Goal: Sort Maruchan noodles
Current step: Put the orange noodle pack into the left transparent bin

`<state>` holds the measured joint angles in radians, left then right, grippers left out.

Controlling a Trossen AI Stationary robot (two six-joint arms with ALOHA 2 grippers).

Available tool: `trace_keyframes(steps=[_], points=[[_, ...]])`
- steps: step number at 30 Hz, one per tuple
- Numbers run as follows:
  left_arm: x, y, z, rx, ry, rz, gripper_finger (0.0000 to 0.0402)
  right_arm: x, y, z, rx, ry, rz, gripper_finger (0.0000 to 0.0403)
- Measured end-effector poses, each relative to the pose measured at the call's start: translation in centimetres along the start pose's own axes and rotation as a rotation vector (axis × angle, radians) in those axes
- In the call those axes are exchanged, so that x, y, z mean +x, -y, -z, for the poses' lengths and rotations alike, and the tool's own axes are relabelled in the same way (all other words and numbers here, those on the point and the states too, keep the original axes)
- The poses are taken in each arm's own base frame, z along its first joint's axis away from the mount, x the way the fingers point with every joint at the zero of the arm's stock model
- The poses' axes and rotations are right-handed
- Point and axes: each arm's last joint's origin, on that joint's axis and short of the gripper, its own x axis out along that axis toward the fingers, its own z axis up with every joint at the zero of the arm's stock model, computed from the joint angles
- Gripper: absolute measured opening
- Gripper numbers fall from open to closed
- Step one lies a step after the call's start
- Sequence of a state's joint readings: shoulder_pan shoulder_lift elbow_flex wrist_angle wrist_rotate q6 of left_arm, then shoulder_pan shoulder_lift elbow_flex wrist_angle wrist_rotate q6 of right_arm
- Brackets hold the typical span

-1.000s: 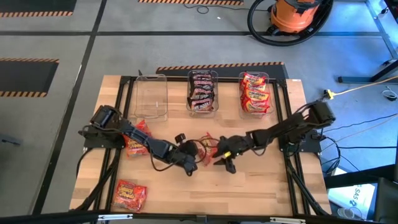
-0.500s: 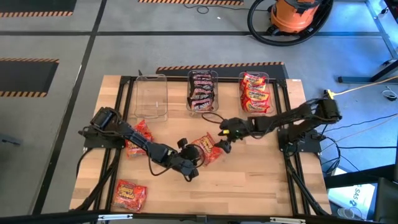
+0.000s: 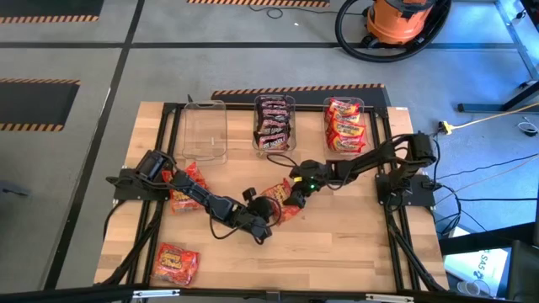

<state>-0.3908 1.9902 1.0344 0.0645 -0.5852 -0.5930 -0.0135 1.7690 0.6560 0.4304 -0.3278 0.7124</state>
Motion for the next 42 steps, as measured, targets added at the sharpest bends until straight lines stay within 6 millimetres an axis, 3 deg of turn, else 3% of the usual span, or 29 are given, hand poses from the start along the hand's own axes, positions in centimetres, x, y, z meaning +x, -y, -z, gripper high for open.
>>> trace_keyframes(steps=[5, 14, 17, 21, 28, 33, 37, 42], points=[[0.1, 0.0, -0.1, 0.002, 0.006, 0.006, 0.0115, 0.0, -0.6, -0.4, 0.021, 0.012, -0.088, 0.0335], [0.6, -0.3, -0.9, -0.029, 0.034, 0.039, 0.0114, 1.2, -1.9, 1.1, -0.005, 0.025, -0.104, 0.0331], [0.7, -0.5, -1.0, -0.033, 0.032, 0.039, 0.0115, 1.5, -2.0, 1.4, -0.02, 0.03, -0.088, 0.0304], [0.4, -0.4, -1.3, -0.014, 0.019, 0.082, 0.0115, 1.5, -2.0, 1.5, -0.087, 0.039, -0.076, 0.0232], [-4.0, -0.4, -3.2, 0.042, -0.018, 0.167, 0.0115, 1.5, -2.4, 1.6, -0.192, 0.044, -0.089, 0.0107], [-8.1, -1.0, -4.6, 0.069, -0.031, 0.194, 0.0115, 1.8, -3.2, 2.2, -0.281, 0.061, -0.086, 0.0106], [-10.7, -1.4, -5.9, 0.043, 0.028, 0.235, 0.0115, 2.0, -4.3, 3.0, -0.363, 0.111, -0.059, 0.0128], [-11.4, -1.6, -6.6, 0.003, 0.084, 0.219, 0.0115, 2.3, -6.0, 3.5, -0.481, 0.185, -0.049, 0.012]])
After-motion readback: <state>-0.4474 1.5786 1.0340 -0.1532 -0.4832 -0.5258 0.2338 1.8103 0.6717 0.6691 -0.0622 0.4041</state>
